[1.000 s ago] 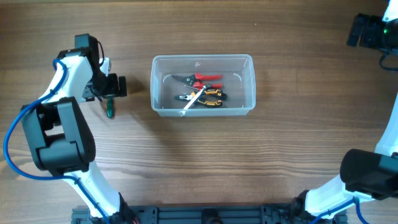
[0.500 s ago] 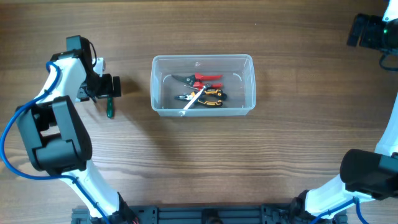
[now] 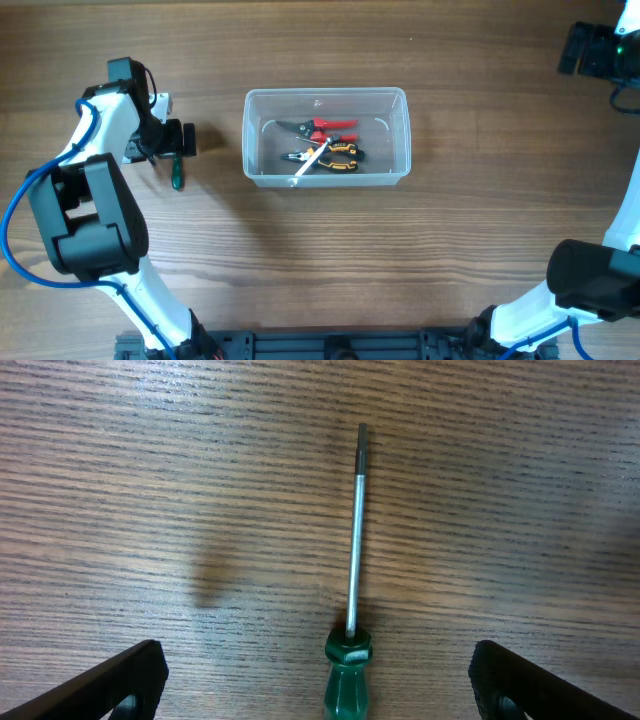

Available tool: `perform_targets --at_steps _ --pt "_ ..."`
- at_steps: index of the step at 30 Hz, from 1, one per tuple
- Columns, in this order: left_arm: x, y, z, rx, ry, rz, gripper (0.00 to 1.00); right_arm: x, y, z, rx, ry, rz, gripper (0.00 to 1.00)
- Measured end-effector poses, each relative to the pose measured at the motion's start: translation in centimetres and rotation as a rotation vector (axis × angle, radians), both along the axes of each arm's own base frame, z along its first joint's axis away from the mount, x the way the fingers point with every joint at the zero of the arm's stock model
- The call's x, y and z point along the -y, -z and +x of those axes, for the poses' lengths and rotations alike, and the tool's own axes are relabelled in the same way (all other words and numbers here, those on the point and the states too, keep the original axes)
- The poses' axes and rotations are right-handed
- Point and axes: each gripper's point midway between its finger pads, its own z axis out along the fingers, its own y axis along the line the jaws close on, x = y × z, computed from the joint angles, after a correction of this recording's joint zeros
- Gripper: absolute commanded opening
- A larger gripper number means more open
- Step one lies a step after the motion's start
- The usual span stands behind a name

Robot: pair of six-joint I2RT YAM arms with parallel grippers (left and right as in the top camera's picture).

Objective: Pack container
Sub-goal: 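Align and close the left gripper on the green screwdriver handle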

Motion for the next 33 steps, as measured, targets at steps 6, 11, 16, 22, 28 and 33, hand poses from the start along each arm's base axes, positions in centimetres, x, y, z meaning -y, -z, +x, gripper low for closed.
perform_targets --at_steps 6,11,16,22,28,33 --pt "0.0 0.1 -0.2 -0.007 0.0 -0.002 1.0 0.0 0.0 0.0 0.0 -0.001 0.0 1.0" --pt "0.2 0.6 -0.8 -0.025 0.0 -0.005 1.0 0.0 0.0 0.0 0.0 0.0 0.0 1.0" --pt "0.3 0.9 -1.3 -0.04 0.0 -0.008 1.0 0.0 0.0 0.0 0.0 0.0 0.0 1.0" --pt "0.3 1.0 -1.3 -0.04 0.0 -0.008 1.0 0.0 0.0 0.0 0.0 0.0 0.0 1.0" --pt "0.3 1.5 -1.4 -0.054 0.001 -0.01 1.0 0.0 0.0 0.0 0.0 0.0 0.0 1.0" --pt "1.0 1.8 -1.4 -0.062 0.018 -0.007 1.0 0.0 0.0 0.0 0.0 0.0 0.0 1.0"
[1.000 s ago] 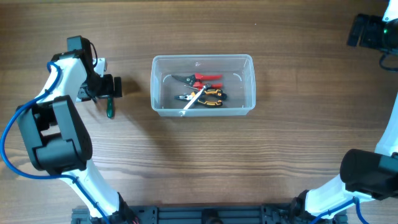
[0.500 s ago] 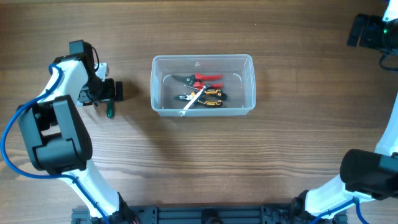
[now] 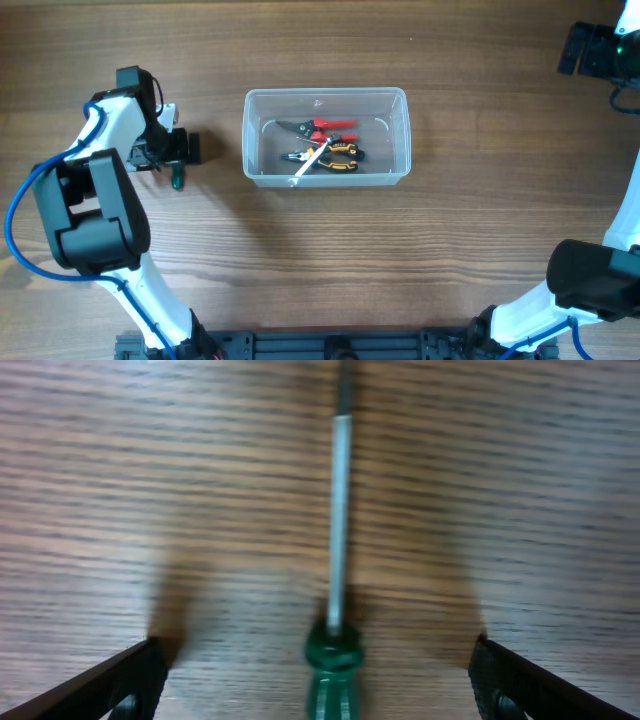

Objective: Pack container
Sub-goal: 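Align and close the left gripper on the green screwdriver handle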

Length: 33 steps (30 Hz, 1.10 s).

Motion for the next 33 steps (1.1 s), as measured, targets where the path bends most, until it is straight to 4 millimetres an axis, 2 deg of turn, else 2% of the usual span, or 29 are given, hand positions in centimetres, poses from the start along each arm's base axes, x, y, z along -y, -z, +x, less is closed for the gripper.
perform_targets --at_steps 6,20,24,33 --pt "0.98 -0.01 0.15 -0.003 0.031 0.016 1.0 -0.01 0.0 0.0 0.0 0.0 0.0 1.0" --pt "1.05 0.0 -0.23 -0.019 0.027 0.015 1.0 0.0 0.0 0.0 0.0 0.0 0.0 1.0" --pt "1.07 0.0 -0.28 -0.021 0.023 0.013 0.89 0.0 0.0 0.0 0.0 0.0 0.0 1.0" --pt "1.12 0.0 -0.38 -0.025 0.024 0.011 0.78 -0.01 0.0 0.0 0.0 0.0 0.0 1.0"
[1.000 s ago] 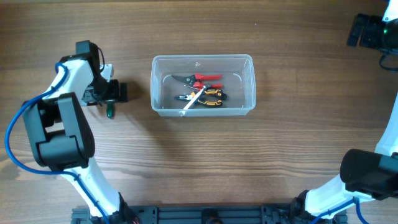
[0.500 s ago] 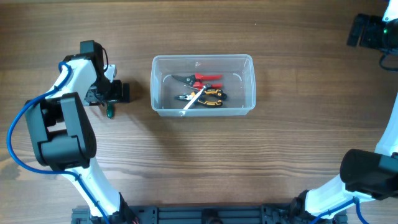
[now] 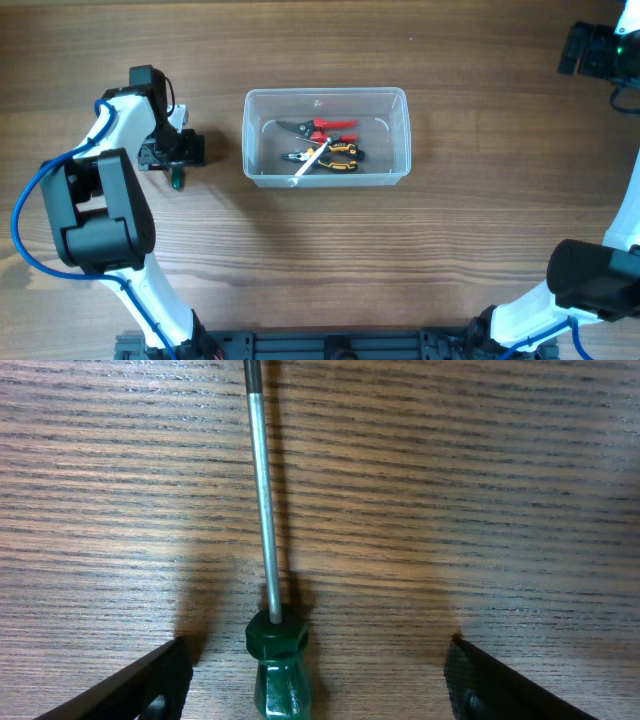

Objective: Pack container
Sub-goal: 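Align and close the left gripper on the green screwdriver handle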

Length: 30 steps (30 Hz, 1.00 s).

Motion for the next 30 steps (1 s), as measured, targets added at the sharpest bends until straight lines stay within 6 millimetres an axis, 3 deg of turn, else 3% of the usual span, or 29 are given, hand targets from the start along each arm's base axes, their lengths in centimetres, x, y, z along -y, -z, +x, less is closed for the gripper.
perform_targets --at_steps 12,21,30 --pt "-0.07 0.0 -0.02 -0.001 -0.003 0.004 0.52 0.0 0.0 0.0 0.0 0.0 0.0 1.0" --pt "-0.14 0.0 -0.04 -0.002 -0.003 0.008 0.39 0.0 0.0 -0.01 0.0 0.0 0.0 1.0" --pt "-0.38 -0.02 -0.24 -0.01 -0.017 0.022 0.34 0.01 0.0 0.0 0.0 0.0 0.0 1.0"
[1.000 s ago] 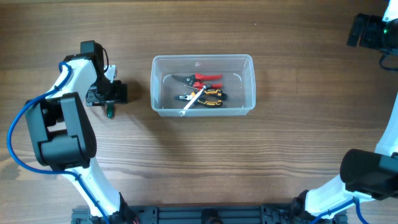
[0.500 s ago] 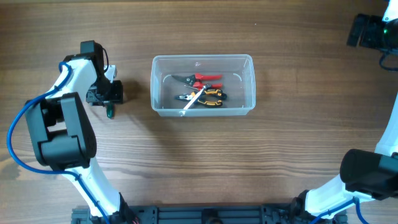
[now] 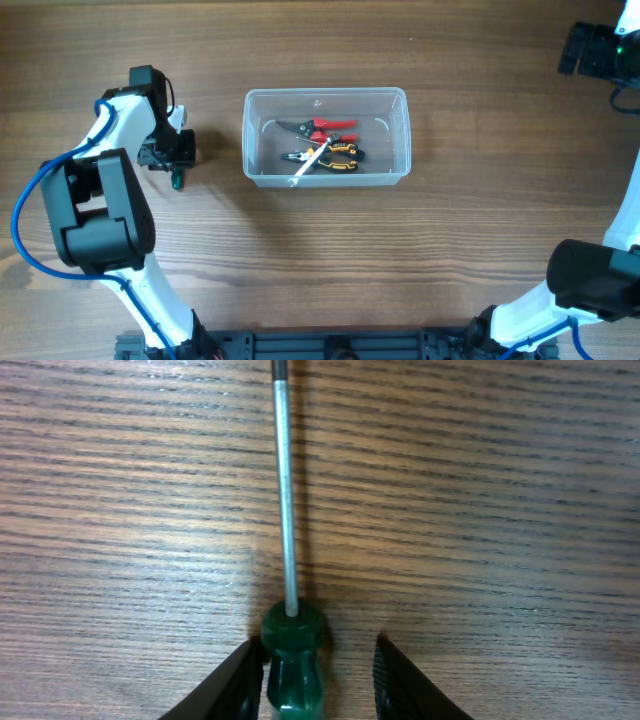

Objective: Pack container
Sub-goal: 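Align and close the left gripper on the green screwdriver handle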

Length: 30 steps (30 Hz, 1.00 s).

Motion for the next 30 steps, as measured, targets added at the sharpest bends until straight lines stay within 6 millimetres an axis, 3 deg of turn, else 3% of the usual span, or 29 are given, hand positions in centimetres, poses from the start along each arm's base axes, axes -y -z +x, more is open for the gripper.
perform_targets --at_steps 6,17,22,30 --pt "-0.06 0.0 -0.03 -0.001 -0.01 0.004 0.22 0.0 0.0 0.0 0.0 0.0 0.0 1.0" --pt "-0.18 -0.01 -0.06 -0.002 -0.013 0.011 0.17 -0.01 0.0 0.0 0.0 0.0 0.0 1.0" --pt "-0.18 -0.01 -0.08 -0.003 -0.016 0.011 0.04 0.0 0.0 0.0 0.0 0.0 0.0 1.0" --pt "-0.21 -0.21 0.11 0.002 -0.021 0.012 0.04 0.0 0.0 0.0 0.0 0.0 0.0 1.0"
